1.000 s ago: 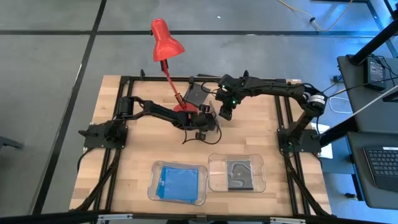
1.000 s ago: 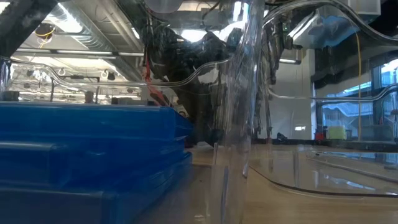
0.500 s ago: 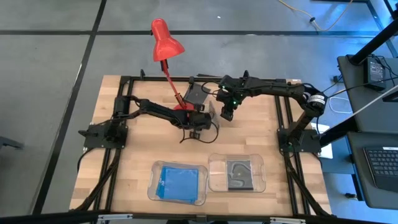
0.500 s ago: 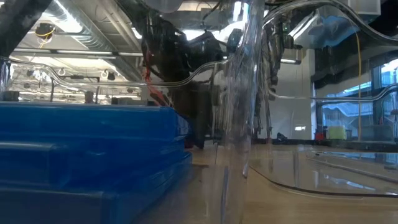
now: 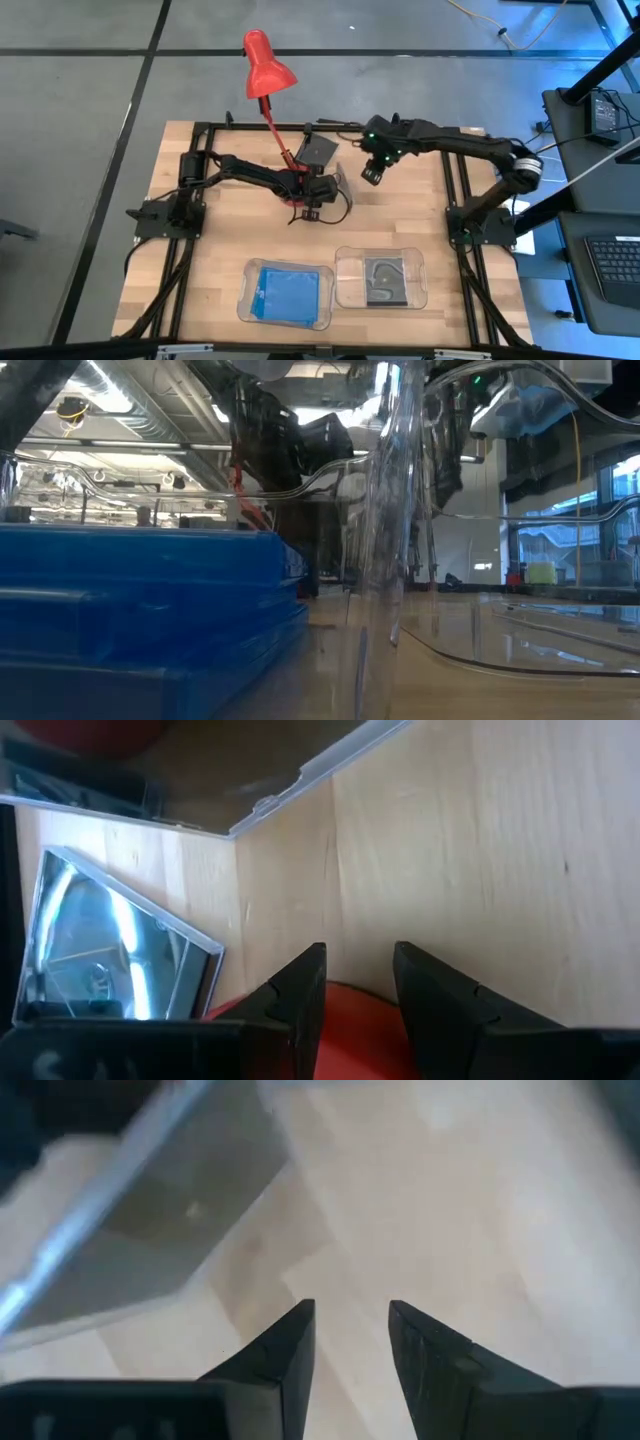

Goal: Pick & place jewel cases by type
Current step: Put the right black cd case into the right transparent bin

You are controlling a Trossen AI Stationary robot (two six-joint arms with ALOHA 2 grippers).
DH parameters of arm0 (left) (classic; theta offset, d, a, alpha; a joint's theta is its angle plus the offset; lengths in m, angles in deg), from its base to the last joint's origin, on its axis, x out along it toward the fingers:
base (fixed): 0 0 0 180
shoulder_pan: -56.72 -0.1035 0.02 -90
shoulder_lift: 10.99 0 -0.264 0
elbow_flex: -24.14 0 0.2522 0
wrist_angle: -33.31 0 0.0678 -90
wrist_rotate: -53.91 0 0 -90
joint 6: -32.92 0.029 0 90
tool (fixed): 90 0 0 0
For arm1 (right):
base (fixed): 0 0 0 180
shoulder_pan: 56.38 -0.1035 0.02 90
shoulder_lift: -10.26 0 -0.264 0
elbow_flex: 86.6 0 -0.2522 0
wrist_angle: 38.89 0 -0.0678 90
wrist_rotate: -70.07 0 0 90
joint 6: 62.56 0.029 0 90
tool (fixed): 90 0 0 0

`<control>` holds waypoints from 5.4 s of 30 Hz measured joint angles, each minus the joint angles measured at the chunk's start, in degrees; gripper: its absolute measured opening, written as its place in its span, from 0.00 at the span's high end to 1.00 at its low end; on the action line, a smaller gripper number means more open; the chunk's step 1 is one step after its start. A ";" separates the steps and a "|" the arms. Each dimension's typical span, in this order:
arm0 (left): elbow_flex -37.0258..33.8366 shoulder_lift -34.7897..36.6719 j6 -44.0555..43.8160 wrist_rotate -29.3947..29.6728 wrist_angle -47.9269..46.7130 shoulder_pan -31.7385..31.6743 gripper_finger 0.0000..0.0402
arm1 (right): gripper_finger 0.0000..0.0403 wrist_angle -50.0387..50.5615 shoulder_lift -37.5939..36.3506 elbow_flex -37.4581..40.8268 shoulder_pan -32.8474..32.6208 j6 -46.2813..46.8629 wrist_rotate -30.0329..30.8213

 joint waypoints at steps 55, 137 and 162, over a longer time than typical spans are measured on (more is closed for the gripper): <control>0.14 0.59 -4.11 -5.68 -2.23 -0.42 0.71 | 0.39 -13.56 -11.76 17.24 -32.02 36.57 13.42; -30.13 43.95 -8.57 -6.36 17.41 -3.91 0.71 | 0.34 -2.85 8.89 -24.37 5.26 -33.77 -6.09; -30.06 43.93 -10.17 -4.96 15.23 -3.89 0.71 | 0.34 8.90 9.25 -26.20 0.10 0.06 -1.92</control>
